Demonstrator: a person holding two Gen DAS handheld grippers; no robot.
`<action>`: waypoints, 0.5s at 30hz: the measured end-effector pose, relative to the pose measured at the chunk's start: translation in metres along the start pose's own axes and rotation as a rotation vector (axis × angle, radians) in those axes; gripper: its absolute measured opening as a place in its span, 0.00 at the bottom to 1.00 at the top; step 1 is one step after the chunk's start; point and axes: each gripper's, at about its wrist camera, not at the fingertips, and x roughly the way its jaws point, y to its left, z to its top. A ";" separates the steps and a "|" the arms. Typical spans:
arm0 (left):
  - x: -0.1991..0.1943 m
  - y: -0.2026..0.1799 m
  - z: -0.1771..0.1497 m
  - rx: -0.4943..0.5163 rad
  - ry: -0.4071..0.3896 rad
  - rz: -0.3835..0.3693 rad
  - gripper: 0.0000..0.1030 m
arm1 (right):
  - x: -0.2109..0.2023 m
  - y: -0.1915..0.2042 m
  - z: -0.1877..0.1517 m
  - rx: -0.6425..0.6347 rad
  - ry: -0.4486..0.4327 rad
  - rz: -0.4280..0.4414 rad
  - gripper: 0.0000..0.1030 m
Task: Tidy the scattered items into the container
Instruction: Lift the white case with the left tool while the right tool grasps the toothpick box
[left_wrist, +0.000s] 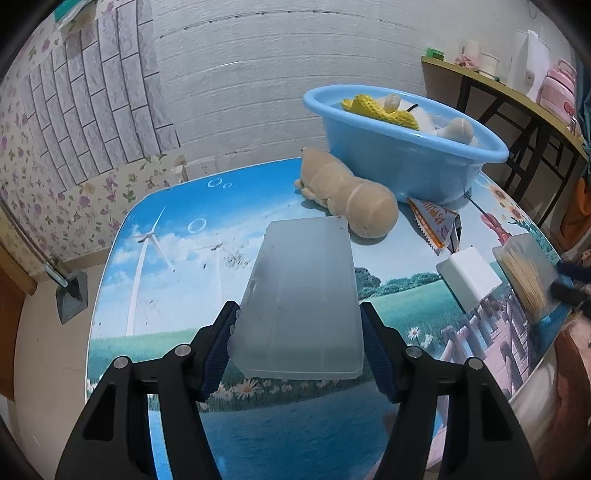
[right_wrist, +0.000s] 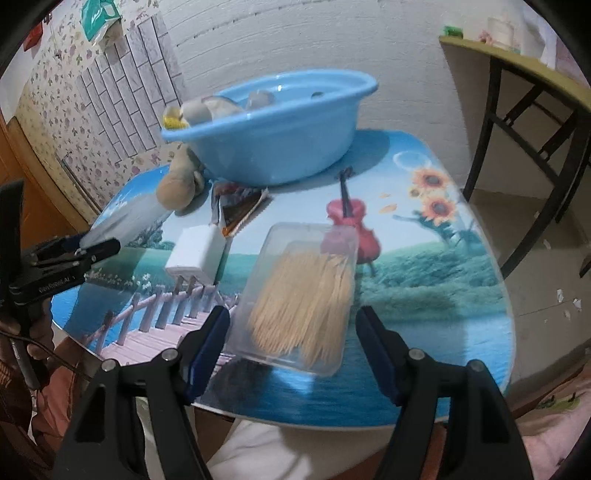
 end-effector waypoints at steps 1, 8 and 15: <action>0.000 0.001 -0.002 -0.003 0.005 0.004 0.62 | -0.010 -0.001 0.002 -0.007 -0.023 -0.017 0.70; -0.006 0.006 -0.007 -0.022 -0.009 0.022 0.62 | -0.085 -0.004 0.029 -0.028 -0.213 -0.111 0.76; -0.013 0.011 -0.005 -0.032 -0.034 0.027 0.62 | -0.112 -0.009 0.042 0.035 -0.324 -0.154 0.76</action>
